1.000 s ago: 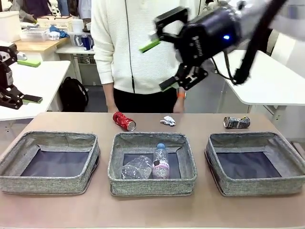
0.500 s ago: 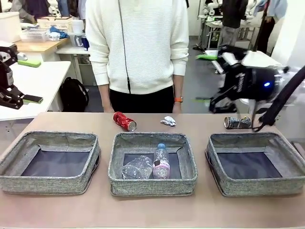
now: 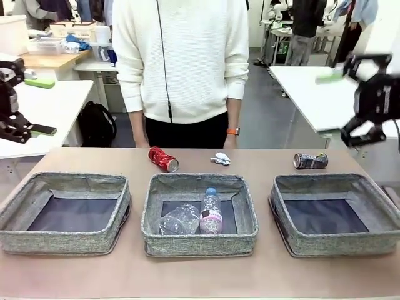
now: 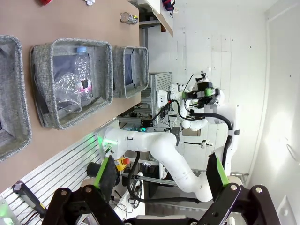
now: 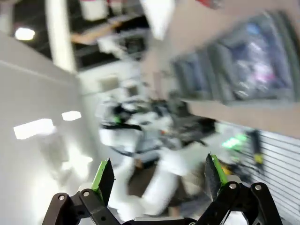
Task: Sort the waste into the appropriate baskets.
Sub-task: Place the picked waste into the Fabric basket indicated by the person.
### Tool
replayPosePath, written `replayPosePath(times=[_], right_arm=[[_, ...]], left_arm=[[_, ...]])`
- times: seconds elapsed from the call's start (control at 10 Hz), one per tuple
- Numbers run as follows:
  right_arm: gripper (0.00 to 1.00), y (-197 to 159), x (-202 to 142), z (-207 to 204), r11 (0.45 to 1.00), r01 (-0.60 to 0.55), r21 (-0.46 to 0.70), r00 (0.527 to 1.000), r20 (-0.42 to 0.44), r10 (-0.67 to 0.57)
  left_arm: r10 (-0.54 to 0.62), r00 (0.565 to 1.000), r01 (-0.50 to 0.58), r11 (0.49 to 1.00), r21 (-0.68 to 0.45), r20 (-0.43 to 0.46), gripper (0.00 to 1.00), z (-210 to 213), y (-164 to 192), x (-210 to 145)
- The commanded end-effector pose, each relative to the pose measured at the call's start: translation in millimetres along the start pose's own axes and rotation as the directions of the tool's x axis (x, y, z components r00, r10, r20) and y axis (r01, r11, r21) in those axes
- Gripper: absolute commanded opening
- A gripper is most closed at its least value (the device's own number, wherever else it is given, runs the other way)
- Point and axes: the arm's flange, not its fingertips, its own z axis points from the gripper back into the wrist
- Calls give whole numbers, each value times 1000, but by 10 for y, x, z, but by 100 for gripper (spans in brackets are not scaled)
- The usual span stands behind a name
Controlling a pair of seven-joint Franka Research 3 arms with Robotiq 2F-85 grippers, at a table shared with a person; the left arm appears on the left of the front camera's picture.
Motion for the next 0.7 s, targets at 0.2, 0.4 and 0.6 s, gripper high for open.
replayPosePath(times=[0.2, 0.4, 0.6], right_arm=[[100, 0, 0, 0, 1000, 0, 0, 1000, 0, 0], [100, 0, 0, 0, 1000, 0, 0, 1000, 0, 0], [100, 0, 0, 0, 1000, 0, 0, 1000, 0, 0]], left_arm=[[-11, 1000, 11, 1000, 5, -7, 100, 5, -1, -18], [-11, 1000, 11, 1000, 5, -7, 100, 5, -1, -18], [-11, 1000, 11, 1000, 5, -7, 100, 5, -1, -18]])
